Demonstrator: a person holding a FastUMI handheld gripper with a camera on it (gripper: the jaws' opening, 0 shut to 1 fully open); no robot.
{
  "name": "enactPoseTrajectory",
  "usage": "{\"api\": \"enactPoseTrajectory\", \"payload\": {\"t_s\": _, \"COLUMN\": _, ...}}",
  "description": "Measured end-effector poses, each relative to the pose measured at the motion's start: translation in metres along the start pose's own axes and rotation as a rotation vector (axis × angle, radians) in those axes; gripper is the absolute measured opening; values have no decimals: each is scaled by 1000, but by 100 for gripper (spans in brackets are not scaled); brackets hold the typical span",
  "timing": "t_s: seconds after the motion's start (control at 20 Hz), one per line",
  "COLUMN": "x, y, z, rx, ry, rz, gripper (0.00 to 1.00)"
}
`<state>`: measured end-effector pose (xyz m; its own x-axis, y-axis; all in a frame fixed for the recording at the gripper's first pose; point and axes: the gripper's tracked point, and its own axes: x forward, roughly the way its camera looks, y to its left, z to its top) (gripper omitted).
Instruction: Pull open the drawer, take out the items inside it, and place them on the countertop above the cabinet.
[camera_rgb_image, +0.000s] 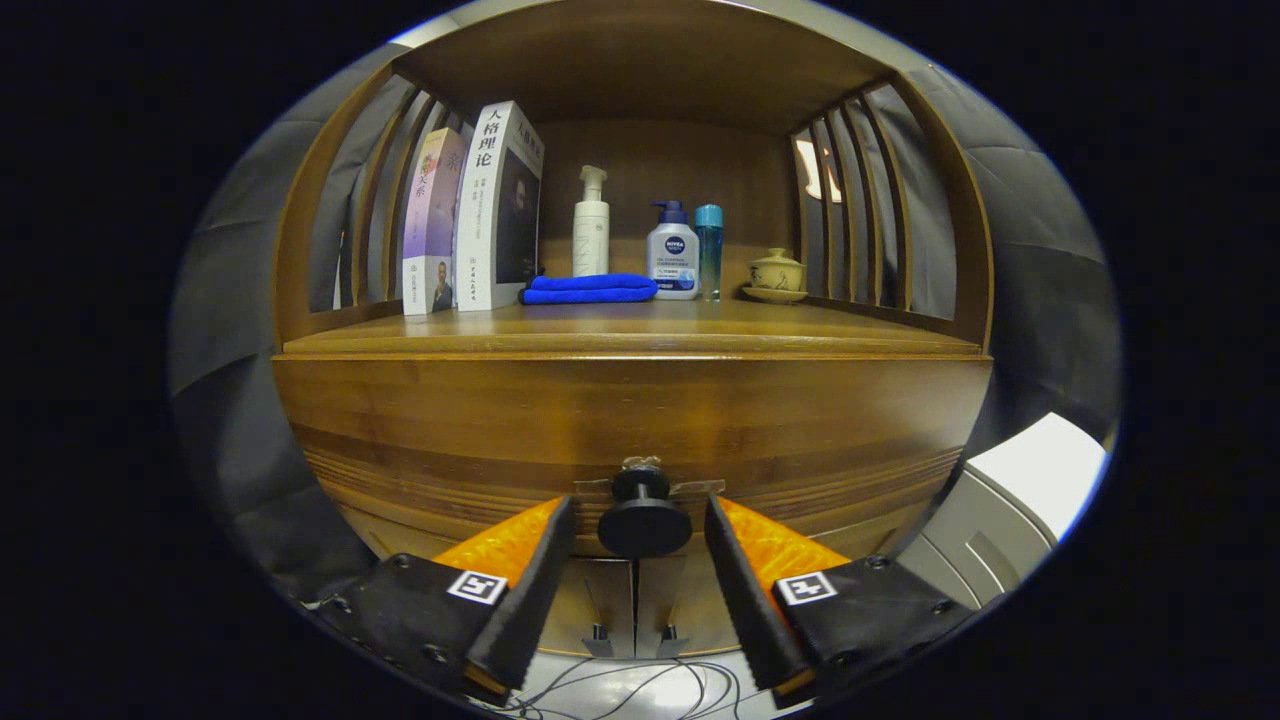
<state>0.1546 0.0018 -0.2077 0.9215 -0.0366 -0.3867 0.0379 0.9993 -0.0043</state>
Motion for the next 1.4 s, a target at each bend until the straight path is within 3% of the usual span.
{"api": "enactPoseTrajectory", "payload": {"t_s": 0.05, "x": 0, "y": 0, "z": 1, "rx": 1, "ry": 0, "rz": 5, "gripper": 75}}
{"api": "enactPoseTrajectory", "payload": {"t_s": 0.15, "x": 2, "y": 0, "z": 4, "rx": -8, "ry": -9, "rz": 6, "gripper": 75}}
{"api": "enactPoseTrajectory", "payload": {"t_s": 0.35, "x": 4, "y": -7, "z": 4, "rx": -11, "ry": -7, "rz": -16, "gripper": 51}}
{"api": "enactPoseTrajectory", "payload": {"t_s": 0.65, "x": -2, "y": -8, "z": 6, "rx": 3, "ry": 12, "rz": -29, "gripper": 36}}
{"api": "enactPoseTrajectory", "payload": {"t_s": 1.4, "x": -70, "y": -2, "z": -12, "rx": -7, "ry": -3, "rz": -46, "gripper": 36}}
